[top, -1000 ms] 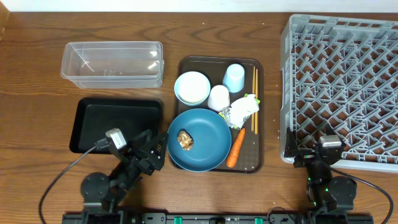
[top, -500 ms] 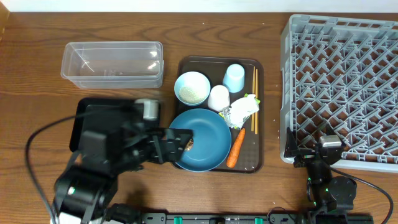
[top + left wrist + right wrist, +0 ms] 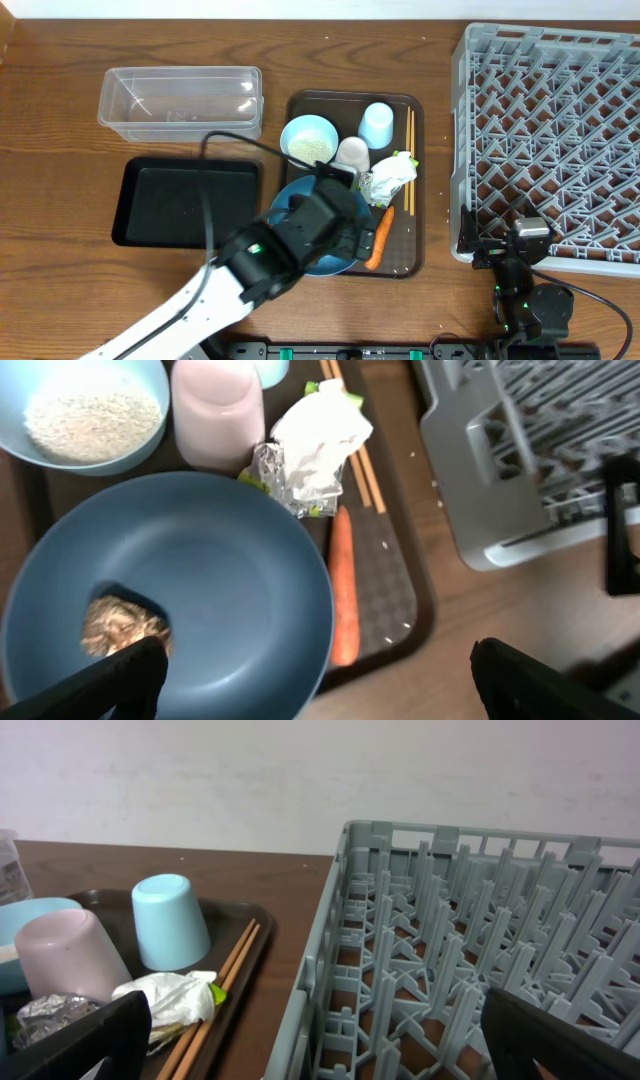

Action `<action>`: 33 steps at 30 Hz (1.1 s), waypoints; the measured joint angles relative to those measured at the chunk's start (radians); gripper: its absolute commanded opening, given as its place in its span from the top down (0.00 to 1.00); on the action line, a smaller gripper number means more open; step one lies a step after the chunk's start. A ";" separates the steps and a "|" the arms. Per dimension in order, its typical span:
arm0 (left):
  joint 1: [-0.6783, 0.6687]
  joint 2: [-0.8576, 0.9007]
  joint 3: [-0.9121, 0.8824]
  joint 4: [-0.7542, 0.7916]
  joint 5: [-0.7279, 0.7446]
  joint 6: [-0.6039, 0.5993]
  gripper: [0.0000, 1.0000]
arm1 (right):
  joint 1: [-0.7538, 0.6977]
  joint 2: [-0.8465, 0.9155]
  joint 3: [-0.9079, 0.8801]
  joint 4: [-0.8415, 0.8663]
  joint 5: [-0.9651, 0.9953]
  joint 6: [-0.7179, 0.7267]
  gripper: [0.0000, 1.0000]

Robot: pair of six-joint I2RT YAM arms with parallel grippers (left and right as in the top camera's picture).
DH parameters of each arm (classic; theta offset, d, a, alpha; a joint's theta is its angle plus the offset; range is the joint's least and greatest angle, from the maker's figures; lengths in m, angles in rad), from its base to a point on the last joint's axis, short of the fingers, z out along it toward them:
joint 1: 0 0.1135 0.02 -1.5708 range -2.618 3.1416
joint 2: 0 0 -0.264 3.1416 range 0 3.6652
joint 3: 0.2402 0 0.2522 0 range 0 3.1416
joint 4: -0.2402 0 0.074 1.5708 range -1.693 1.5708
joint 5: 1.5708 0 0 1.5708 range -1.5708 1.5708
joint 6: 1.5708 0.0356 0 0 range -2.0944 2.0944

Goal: Sort waste into correct bins and load items into the dishwasher rack
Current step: 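Reach the left gripper to the blue plate rim and grasp it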

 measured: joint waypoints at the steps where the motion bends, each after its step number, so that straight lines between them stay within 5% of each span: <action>1: -0.004 0.021 0.000 0.015 -0.005 -0.006 0.02 | 0.000 0.000 0.000 0.000 0.000 0.000 0.01; 12: -0.008 0.303 0.000 0.194 -0.044 -0.021 0.02 | 0.000 0.000 0.000 0.000 0.000 0.000 0.01; 29: -0.008 0.496 0.000 0.253 -0.077 -0.108 0.01 | 0.000 0.000 0.000 0.000 0.000 0.000 0.01; 33: -0.008 0.517 0.000 0.255 -0.080 -0.125 0.12 | 0.000 0.000 0.000 0.000 0.000 0.000 0.01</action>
